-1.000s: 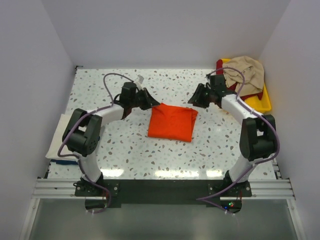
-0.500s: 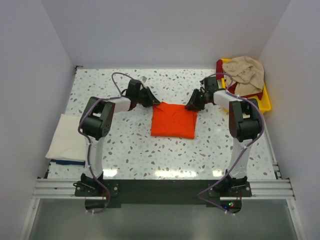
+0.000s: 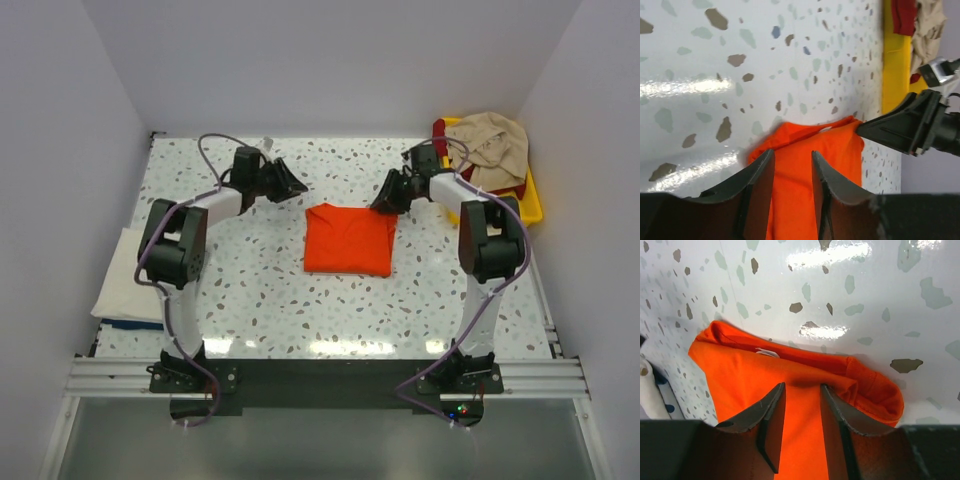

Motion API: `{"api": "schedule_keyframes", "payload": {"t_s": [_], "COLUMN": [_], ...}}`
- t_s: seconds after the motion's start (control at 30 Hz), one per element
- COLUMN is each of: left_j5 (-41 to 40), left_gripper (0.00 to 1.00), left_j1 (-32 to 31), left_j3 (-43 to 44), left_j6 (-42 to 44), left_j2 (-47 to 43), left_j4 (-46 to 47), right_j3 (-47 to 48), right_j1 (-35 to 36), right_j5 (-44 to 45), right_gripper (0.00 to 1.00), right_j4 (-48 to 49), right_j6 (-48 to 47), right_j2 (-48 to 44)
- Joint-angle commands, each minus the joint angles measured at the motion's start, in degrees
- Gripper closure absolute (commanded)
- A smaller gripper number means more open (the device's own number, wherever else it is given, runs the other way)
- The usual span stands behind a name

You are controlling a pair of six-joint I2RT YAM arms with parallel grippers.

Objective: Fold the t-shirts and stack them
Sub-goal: Fold the tshirt

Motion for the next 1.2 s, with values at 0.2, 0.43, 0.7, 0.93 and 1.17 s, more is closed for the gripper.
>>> {"api": "schedule_keyframes", "payload": {"t_s": [0.2,0.43,0.7,0.93,1.17], "left_j5": [1.84,5.18,1.94,1.66,-1.23], "left_gripper": [0.71,0.76,0.76,0.73,0.45], "left_j1": [-4.65,-6.5,-5.01,-2.9,-2.37], "left_j3": [-5.52,-3.5,0.54,0.98,0.29], "left_j6": [-0.29,-2.14,-0.82,-0.12,4.1], "left_j2": [-8.91,-0.04,6.48,4.64,-4.23], "left_j4": [5.91,8.99,4.78,3.73,-2.85], "right_j3": [-4.89,-18.95,-31.96,-36.99,-31.98], "right_j1": [4.13,9.41,9.59,8.01,7.92], "right_j5": [1.62,-1.71,-1.9,-0.92,0.03], "right_gripper": [0.61,0.6,0.62,0.62,0.59], "right_j4": [0.9,11.61,15.23,14.8,10.06], "right_j6": [1.18,6.1,5.32,3.65,1.98], "right_j2": [-13.63,-19.71,-17.77,-20.76,-24.36]}}
